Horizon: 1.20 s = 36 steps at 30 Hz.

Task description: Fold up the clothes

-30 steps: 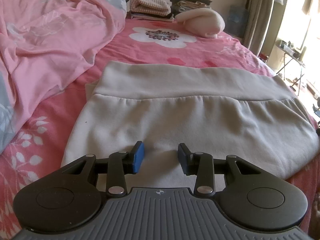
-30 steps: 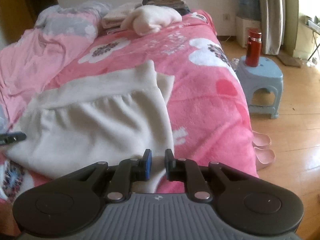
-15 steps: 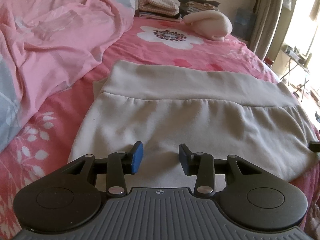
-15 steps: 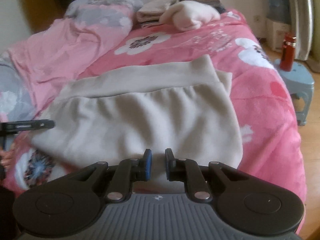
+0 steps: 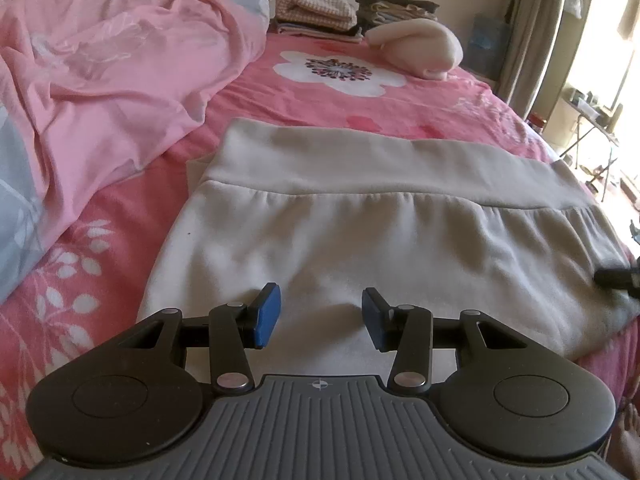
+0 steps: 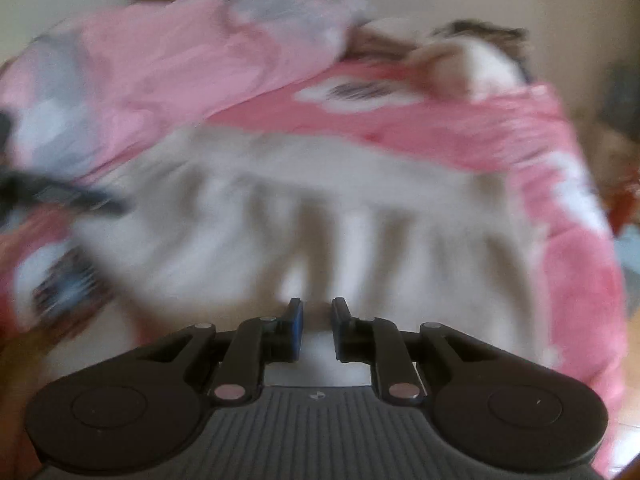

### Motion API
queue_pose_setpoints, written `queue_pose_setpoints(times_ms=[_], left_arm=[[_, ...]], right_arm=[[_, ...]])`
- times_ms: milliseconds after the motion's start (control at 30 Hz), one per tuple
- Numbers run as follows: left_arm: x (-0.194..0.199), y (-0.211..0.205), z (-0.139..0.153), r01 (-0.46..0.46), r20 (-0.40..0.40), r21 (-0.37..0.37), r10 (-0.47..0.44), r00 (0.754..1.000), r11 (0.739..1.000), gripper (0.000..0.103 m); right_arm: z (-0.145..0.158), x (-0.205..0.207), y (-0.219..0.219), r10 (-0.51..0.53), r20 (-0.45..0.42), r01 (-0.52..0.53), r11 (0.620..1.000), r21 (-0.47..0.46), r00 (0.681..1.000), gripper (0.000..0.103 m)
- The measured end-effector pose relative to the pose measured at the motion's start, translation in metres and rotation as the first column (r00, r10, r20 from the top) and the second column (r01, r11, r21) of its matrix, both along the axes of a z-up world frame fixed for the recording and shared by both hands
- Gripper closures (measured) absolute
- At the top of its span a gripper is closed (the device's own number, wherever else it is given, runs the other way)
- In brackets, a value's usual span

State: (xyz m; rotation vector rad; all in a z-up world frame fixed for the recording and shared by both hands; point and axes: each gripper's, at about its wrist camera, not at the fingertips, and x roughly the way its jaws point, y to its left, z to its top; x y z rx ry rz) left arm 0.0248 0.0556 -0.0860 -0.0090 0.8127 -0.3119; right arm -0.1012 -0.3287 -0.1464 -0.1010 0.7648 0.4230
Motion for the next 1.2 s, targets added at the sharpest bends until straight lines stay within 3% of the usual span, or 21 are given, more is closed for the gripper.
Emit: queue_pose_setpoints(times_ms=[67,200,300,367,533,733,800,833,900,1033,1200], left_arm=[[0.001,-0.001,0.000,0.003,0.001,0.003,-0.003,1.000,1.000,0.058],[0.001,-0.002,0.001,0.001,0.000,0.005,-0.001,1.000,1.000,0.057],[-0.001,-0.001,0.002,-0.007,-0.002,-0.002,0.007,1.000,1.000,0.057],[-0.002,0.001,0.002,-0.010,-0.001,-0.004,0.010,1.000,1.000,0.057],[-0.003,0.003,0.001,-0.002,0.003,-0.005,0.002,1.000,1.000,0.057],[-0.003,0.004,0.001,-0.006,0.012,-0.008,0.007,1.000,1.000,0.057],[-0.003,0.005,0.001,-0.012,0.015,-0.011,0.012,1.000,1.000,0.057],[-0.003,0.005,0.001,-0.014,0.016,-0.010,0.014,1.000,1.000,0.057],[-0.004,0.005,0.002,-0.015,0.018,-0.006,0.015,1.000,1.000,0.057],[-0.005,0.006,0.002,-0.007,0.025,0.006,0.006,1.000,1.000,0.057],[-0.007,0.007,0.001,0.001,0.024,0.007,-0.002,1.000,1.000,0.057]], right_arm=[[0.002,-0.014,0.014,0.072,0.019,-0.071,0.997,-0.043,0.997,0.086],[0.010,-0.002,0.014,0.045,0.061,-0.043,0.998,-0.034,0.997,0.086],[0.004,0.020,0.008,-0.016,0.029,0.016,1.000,0.003,0.999,0.086],[-0.004,0.021,0.015,0.026,-0.023,-0.025,0.999,0.031,0.999,0.086],[0.002,0.003,0.048,0.221,-0.013,-0.220,0.973,0.064,0.975,0.087],[0.002,0.037,0.043,0.113,0.034,-0.115,0.993,0.041,0.993,0.087],[-0.005,0.038,0.060,0.179,0.011,-0.180,0.983,0.037,0.984,0.087],[-0.008,0.035,0.071,0.224,0.005,-0.224,0.974,0.024,0.975,0.089],[-0.005,0.020,0.093,0.294,0.052,-0.293,0.956,-0.028,0.954,0.102],[0.012,0.030,0.088,0.295,0.071,-0.300,0.951,0.072,0.953,0.101],[0.012,0.031,0.082,0.325,-0.003,-0.322,0.938,0.132,0.946,0.101]])
